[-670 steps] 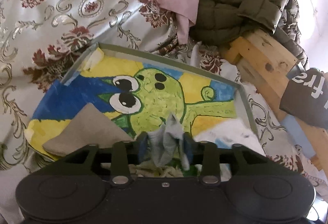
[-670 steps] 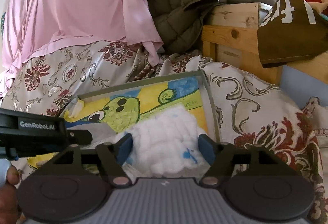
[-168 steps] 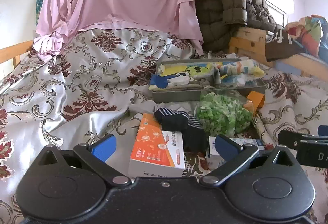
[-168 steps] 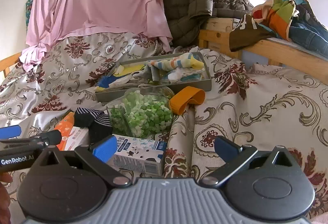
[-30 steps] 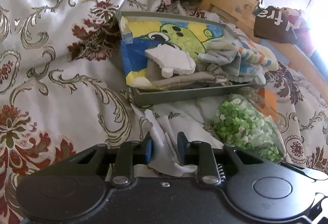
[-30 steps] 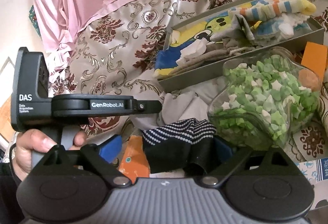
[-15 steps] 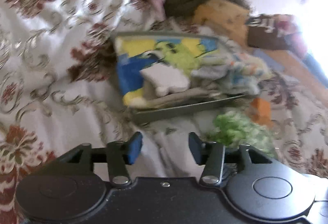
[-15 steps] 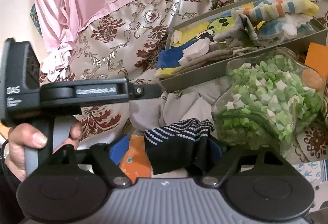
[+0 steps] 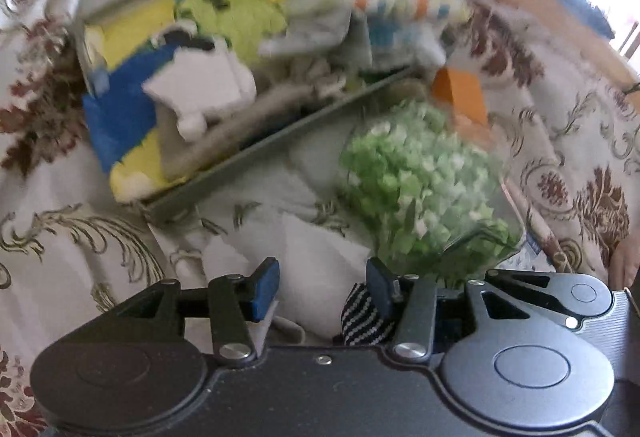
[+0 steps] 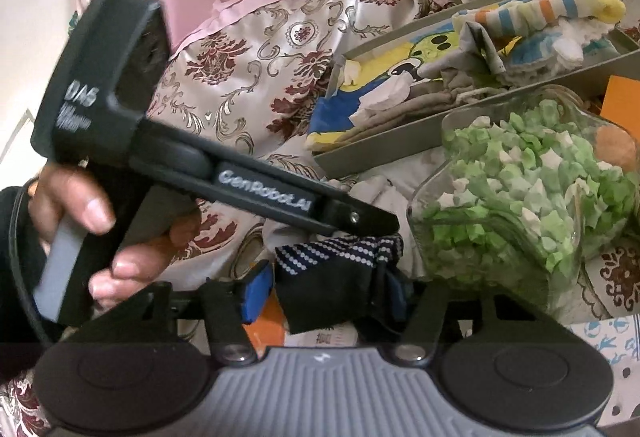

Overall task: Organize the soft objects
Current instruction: 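Grasp the grey cloth with the left tool while the right tool grasps the black striped sock, then lift and carry both held items over the cartoon painting tray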

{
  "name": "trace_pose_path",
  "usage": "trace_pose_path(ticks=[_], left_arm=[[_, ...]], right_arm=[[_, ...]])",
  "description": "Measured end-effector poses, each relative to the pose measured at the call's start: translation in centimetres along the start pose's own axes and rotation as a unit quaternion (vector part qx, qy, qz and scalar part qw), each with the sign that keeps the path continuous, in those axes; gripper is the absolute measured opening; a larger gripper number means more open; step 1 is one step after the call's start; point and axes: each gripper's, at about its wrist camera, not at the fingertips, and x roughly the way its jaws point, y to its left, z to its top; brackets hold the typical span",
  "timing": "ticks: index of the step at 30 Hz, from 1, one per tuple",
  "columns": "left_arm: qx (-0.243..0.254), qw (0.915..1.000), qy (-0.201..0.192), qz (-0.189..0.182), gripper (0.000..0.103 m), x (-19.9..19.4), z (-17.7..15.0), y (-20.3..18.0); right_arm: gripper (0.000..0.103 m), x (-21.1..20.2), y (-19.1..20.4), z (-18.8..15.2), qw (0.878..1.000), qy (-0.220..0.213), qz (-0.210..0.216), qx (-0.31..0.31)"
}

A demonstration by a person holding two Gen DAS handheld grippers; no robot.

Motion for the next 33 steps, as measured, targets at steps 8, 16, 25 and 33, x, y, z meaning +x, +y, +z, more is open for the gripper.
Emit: trace_pose_path(ticks=[8,16,25,33], left_arm=[[-0.003,0.9970,0.077,0.001,0.046,1.5,2.5,-1.0],[0.008,0.9907,0.122,0.059,0.047,3.4,3.1,-1.6],[-0.021,0.9887,0.091,0.117,0.016,2.9,2.4,-2.2],[-0.087,0.9856,0.045,0.137,0.011,0.1,0.8,-0.9]], right_arm=[[0.059,-0.6,0.0,-0.3,1.000,-0.005,0.005,0.002],[0.058,-0.8,0.0,-0.4,1.000,-0.006,0.007,0.001],[0.037,-1.1,0.7,-0.9,0.999,-0.017,-0.023,-0.030],[0.015,-2.6,1.0,-1.3,0.996,-0.044,-0.053,-0.047]])
